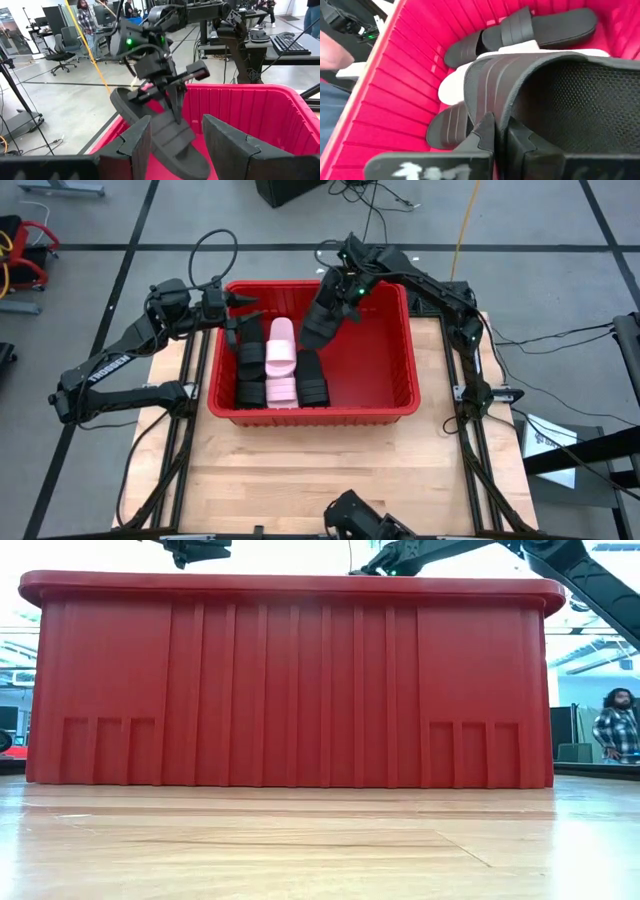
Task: Pick and place slides into bin
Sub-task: Put the black slipper into the red bin
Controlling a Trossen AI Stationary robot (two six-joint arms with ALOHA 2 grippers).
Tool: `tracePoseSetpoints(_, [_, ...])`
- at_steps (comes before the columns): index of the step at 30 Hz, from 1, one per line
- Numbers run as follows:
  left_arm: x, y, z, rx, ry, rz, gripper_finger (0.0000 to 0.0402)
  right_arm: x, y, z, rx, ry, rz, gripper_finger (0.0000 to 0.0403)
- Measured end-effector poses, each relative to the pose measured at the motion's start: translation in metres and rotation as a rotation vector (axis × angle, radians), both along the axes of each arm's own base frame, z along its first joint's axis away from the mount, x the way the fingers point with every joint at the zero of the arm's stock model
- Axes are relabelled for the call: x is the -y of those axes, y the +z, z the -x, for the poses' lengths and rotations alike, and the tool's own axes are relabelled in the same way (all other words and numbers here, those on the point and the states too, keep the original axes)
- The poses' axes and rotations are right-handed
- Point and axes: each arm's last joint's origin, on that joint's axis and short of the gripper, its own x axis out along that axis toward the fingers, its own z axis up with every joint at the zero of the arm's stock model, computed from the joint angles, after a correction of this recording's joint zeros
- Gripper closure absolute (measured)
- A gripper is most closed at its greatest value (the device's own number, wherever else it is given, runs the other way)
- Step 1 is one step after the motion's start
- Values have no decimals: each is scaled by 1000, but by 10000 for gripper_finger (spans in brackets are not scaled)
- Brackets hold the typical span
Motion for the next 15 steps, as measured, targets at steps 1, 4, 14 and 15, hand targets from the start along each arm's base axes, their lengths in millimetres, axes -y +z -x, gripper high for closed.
tracePoseSetpoints(1, [0, 0, 0, 0, 0, 0, 222, 0, -4, -2, -2, 10, -16, 399])
tracePoseSetpoints(4, [0, 0, 0, 0, -1, 0, 222, 3, -17, -7, -21, 31, -52, 399])
tracePoseSetpoints(14, [0, 0, 0, 0, -5, -3, 222, 3, -50, -20, -76, 84, -97, 399])
tracePoseSetpoints(15, [0, 0, 0, 0, -6, -3, 222, 2, -51, -21, -73, 95, -105, 399])
